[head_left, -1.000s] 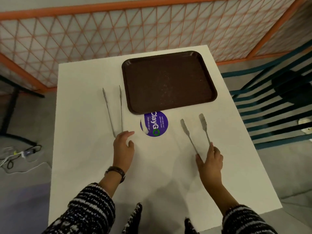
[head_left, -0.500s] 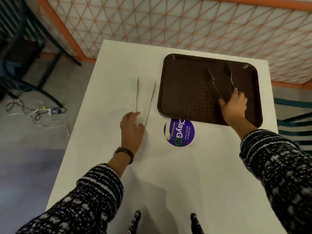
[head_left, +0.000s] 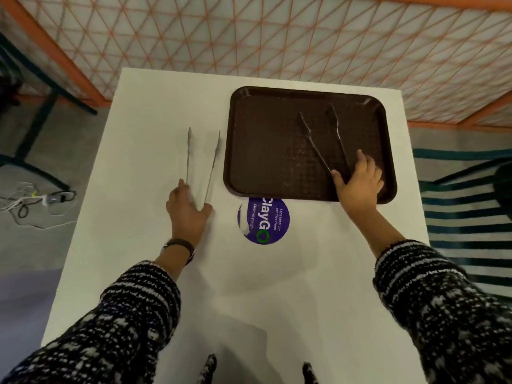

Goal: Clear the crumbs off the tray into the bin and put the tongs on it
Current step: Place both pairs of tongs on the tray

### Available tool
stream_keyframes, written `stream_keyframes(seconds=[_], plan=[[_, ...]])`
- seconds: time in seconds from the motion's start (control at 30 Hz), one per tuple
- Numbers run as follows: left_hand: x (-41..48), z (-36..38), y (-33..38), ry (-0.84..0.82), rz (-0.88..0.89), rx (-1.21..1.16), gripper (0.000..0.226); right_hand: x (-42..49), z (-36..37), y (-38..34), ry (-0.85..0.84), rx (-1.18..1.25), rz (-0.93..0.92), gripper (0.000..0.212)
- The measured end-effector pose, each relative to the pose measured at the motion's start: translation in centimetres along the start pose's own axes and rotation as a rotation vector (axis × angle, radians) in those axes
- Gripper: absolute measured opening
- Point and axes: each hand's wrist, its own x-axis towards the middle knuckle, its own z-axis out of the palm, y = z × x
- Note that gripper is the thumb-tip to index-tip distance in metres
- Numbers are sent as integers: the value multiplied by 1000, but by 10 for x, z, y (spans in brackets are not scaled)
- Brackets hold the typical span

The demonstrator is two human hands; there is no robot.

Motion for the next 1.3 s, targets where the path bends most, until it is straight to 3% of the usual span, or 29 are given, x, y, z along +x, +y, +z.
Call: stream_keyframes(seconds=[0.17,0.5,0.8,1.0,1.3], plan=[[-3,23,48,143,45,-177,78,-30,-8,33,5,56,6,65],[16,103,121,-2,85,-80,77,-36,-4,59,-1,96,34,59],[24,130,116,-3,68,22,80,19,14,23,-99,133,-61,76],[31,140,116,8,57,123,87,27,34,15,-161,137,-172,68],[29,139,116,27,75,68,77,23,44,-6,-116,257,-7,70]])
